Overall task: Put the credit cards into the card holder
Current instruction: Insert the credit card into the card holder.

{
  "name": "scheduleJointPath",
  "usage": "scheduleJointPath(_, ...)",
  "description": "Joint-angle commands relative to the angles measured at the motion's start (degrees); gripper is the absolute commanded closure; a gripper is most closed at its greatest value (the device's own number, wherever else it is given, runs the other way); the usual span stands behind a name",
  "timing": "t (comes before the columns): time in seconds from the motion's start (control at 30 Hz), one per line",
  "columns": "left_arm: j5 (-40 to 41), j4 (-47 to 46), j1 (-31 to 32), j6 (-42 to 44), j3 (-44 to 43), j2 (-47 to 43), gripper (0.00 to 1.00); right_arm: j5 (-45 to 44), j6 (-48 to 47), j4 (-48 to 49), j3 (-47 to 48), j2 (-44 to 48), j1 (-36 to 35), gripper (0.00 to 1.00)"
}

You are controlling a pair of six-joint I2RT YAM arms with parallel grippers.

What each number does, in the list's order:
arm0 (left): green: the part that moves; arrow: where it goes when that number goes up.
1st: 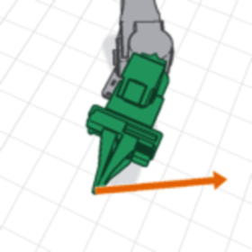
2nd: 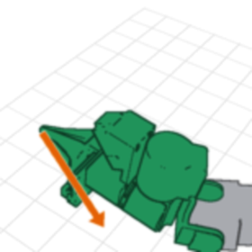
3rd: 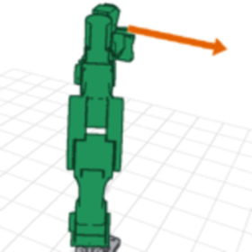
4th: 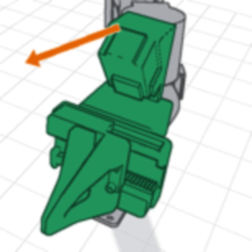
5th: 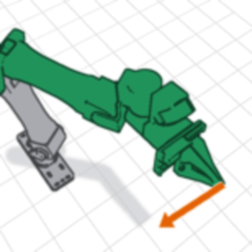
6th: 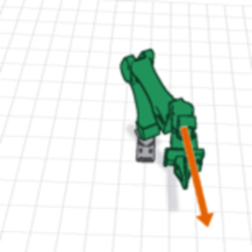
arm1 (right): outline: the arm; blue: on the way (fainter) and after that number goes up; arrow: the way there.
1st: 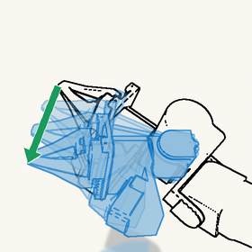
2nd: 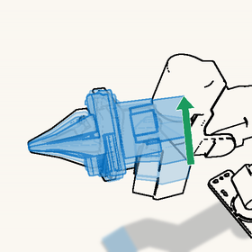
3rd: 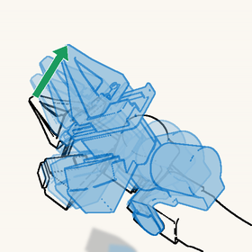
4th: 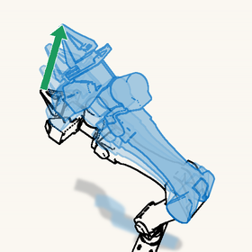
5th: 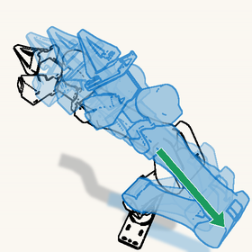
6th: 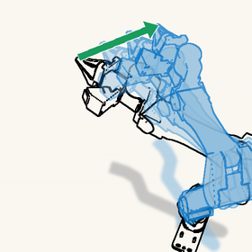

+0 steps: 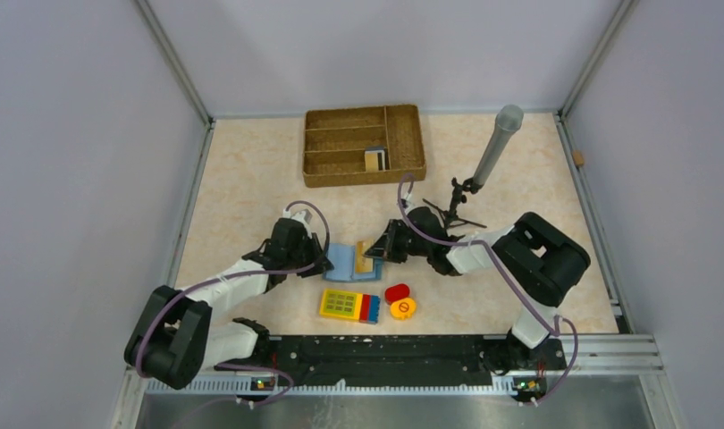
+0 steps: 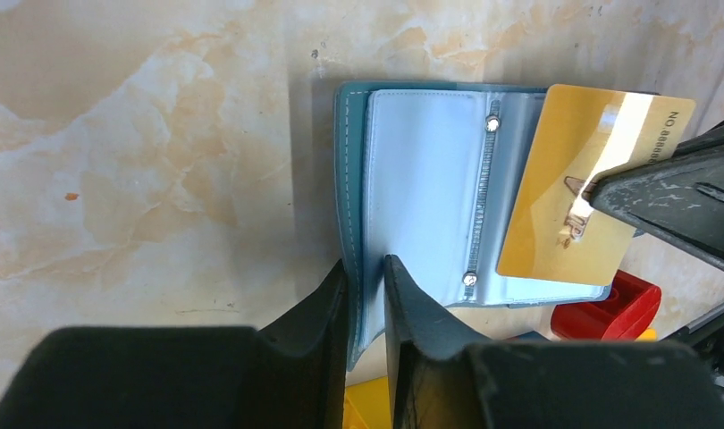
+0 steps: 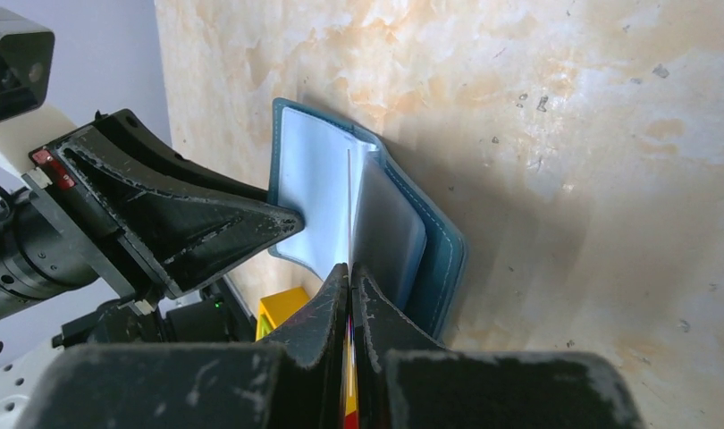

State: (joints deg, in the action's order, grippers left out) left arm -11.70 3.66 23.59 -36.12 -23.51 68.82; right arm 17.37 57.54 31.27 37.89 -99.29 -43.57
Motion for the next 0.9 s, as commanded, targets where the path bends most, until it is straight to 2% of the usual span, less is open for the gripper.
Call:
scheduleJointPath(0.0, 1.20, 1.90, -0.31, 0.48, 0.25, 1.73, 0.80, 1.95, 2.20, 4.96, 0.08, -2.54, -0.23, 1.00)
scheduleJointPath(0.63, 0.07, 0.84, -0.30, 0.43, 0.37, 2.53, 0.82, 4.03, 5.41, 7.96, 2.17, -9.21, -2.16, 1.00)
scheduleJointPath(0.87, -0.28, 0.63, -0.31, 0.43, 0.45, 2.57, 0.82, 2.91, 5.45, 6.14, 2.93, -10.43, -2.23, 1.00)
